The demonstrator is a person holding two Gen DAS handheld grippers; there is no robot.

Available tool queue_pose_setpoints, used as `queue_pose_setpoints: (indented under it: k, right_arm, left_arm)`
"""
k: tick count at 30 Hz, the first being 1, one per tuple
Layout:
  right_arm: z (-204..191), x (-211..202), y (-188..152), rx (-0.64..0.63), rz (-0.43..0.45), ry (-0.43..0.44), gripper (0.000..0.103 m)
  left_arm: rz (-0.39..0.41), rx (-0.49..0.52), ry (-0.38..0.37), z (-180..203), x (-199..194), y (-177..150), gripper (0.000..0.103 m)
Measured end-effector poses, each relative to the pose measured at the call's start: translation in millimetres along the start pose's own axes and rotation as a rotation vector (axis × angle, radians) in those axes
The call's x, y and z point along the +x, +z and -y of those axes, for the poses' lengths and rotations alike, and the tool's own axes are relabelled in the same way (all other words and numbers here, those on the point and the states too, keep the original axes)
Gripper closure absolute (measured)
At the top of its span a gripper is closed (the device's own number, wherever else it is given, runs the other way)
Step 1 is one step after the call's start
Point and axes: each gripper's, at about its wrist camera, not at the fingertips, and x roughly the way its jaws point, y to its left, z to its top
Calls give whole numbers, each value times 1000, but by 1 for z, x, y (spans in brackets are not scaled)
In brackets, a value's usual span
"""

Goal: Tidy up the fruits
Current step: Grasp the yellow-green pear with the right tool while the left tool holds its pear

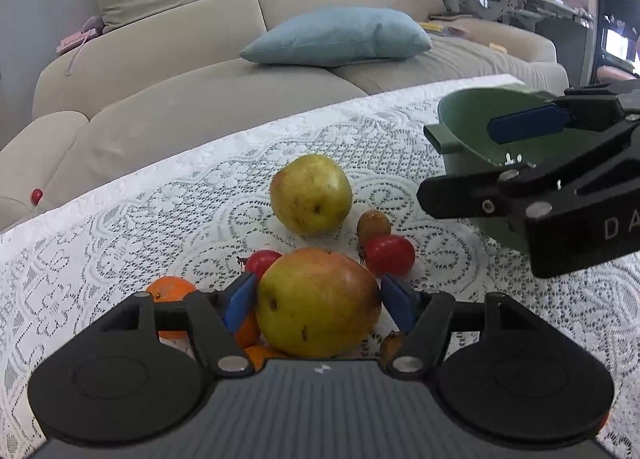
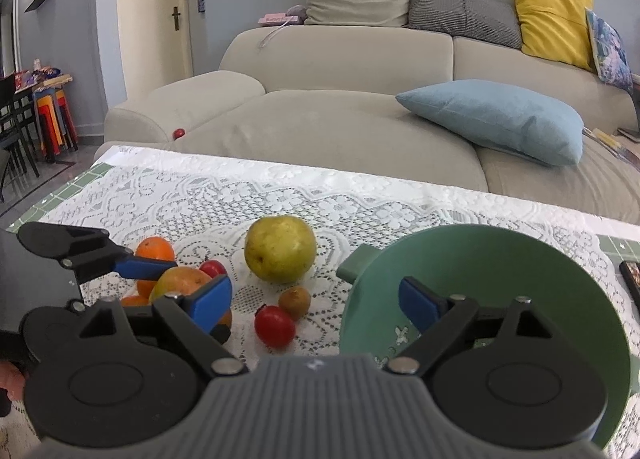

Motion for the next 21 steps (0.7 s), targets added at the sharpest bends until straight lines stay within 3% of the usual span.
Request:
queue_pose_setpoints:
  k: [5,14,21]
  right_arm:
    - [-6,2,11,-72,0,7,16]
    - [-23,38,50,-146,-48,62,20]
    - [-32,86,67,-107,-162,48,23]
  left_arm:
    - [72,-41,-5,-10,-19,7,25]
    - [80,-175,82,-51,-27,11,25]
    - [62,-302,148,-86,-24,6,25]
